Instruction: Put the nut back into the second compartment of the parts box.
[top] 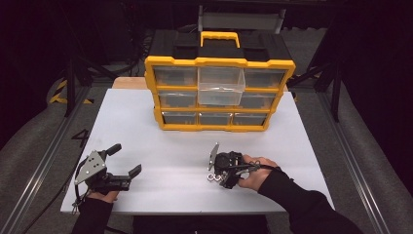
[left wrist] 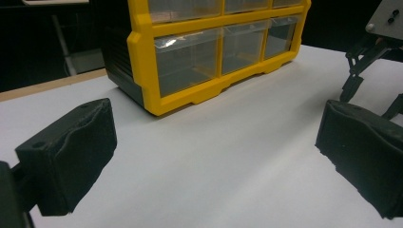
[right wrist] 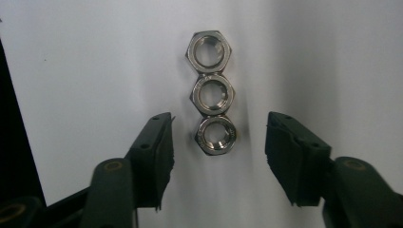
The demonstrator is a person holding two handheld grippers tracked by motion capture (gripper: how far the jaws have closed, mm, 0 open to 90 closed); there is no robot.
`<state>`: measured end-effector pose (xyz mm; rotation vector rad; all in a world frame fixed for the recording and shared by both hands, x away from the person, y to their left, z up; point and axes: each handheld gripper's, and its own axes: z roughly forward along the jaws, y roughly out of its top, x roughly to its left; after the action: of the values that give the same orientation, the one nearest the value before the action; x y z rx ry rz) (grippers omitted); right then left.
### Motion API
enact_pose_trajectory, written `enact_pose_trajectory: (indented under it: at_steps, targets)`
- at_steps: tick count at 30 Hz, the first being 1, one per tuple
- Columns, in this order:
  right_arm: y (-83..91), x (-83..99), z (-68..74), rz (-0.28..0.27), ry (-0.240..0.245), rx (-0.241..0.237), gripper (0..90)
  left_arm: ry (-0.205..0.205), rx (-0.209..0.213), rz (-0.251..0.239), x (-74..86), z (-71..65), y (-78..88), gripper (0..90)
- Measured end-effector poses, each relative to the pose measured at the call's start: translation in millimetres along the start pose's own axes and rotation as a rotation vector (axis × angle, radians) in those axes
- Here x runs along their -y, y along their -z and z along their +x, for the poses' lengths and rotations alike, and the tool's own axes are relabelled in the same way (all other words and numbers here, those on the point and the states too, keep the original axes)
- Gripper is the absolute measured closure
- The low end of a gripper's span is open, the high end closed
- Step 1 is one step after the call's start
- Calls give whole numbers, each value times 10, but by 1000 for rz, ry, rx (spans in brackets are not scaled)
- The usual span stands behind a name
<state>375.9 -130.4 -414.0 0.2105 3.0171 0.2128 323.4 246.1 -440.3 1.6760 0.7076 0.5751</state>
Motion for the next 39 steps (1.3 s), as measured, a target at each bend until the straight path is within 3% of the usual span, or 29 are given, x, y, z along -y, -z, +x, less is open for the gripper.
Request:
enact_pose_trajectory:
  at_steps: [7,17,39]
  targets:
    - [-55,-12,3,26,-4,-17,623,0,-1,1,3,1,-5,5]
    - [-21,-19,-12,58,-3,-20,698,-2,-1,2,6,6,-5,5]
    - [849,-210,-117,-4,32,1,698,-2,0,9,3,6,-4,6]
